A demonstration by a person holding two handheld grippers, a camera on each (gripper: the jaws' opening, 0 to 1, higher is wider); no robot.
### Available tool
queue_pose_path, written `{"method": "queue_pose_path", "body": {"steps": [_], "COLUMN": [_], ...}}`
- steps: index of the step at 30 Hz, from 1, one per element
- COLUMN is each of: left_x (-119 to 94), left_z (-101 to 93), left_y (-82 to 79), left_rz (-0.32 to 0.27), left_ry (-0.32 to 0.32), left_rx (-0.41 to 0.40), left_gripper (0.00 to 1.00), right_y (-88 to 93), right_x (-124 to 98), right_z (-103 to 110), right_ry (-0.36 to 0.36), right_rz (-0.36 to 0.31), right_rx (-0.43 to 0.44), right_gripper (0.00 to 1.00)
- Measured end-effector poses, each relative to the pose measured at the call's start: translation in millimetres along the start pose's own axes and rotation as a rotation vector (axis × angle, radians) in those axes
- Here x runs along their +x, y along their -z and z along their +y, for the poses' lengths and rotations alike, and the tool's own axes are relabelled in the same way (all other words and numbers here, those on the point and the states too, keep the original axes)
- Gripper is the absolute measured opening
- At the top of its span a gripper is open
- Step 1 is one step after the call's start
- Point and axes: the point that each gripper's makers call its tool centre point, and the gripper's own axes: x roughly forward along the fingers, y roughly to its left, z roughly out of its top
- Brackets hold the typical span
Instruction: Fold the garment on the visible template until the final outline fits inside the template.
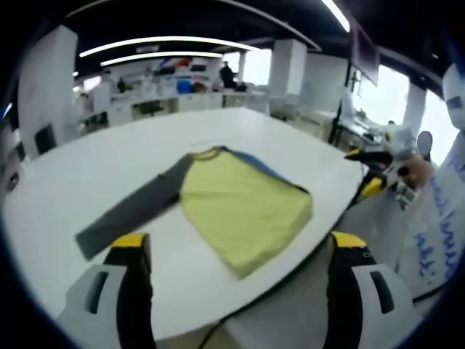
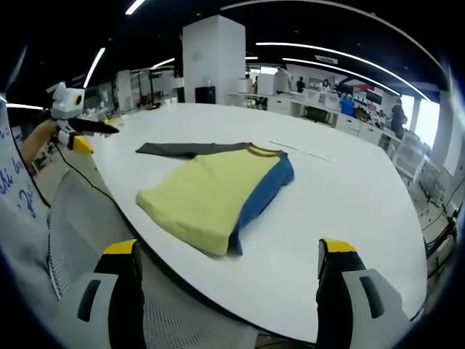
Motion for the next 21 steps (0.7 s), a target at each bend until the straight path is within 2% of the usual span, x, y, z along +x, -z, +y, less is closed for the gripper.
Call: {"method": "queue_pose_path", "body": {"steps": [6,11,13,14,18,21], "left_x": [-4,-8,-11,-13,-17,-18], "left_z": [-7.7,-6.8,-7.9,-8.5,-9.1,-9.0], "left_y": [-13.7,-17.6,-23.0,-26.4,-30.4,-31.0], "left_rz": [-0.028,-0.029,-0.056,-0.071,-0.073,-0.069], "left_ry": [-0.005,-0.030,-0.023,-0.023,-0.029,-0.030], "left_rx": [0.019,0.045,0.032,0.028,0.049,0.060], "left_gripper": [0.98,0.99,1.00,0.99,0.99,0.99], "right_y": [2.5,3.6,5.6,5.7,5.5,6.5], "right_x": [2,4,6,8,14,16], "right_z": [0,2,3,3,1,-4], "right_ry": [-0.014,-0.031,-0.043,-0.048,-0.057,-0.048], "right_rz": [0.013,0.022,0.028,0.023,0.007,0.006], "right_rx": [-0.003,0.000,0.001,0.009,0.025,0.018], "right_gripper": [0.99,0.94,0.93,0.92,0.88,0.81]}}
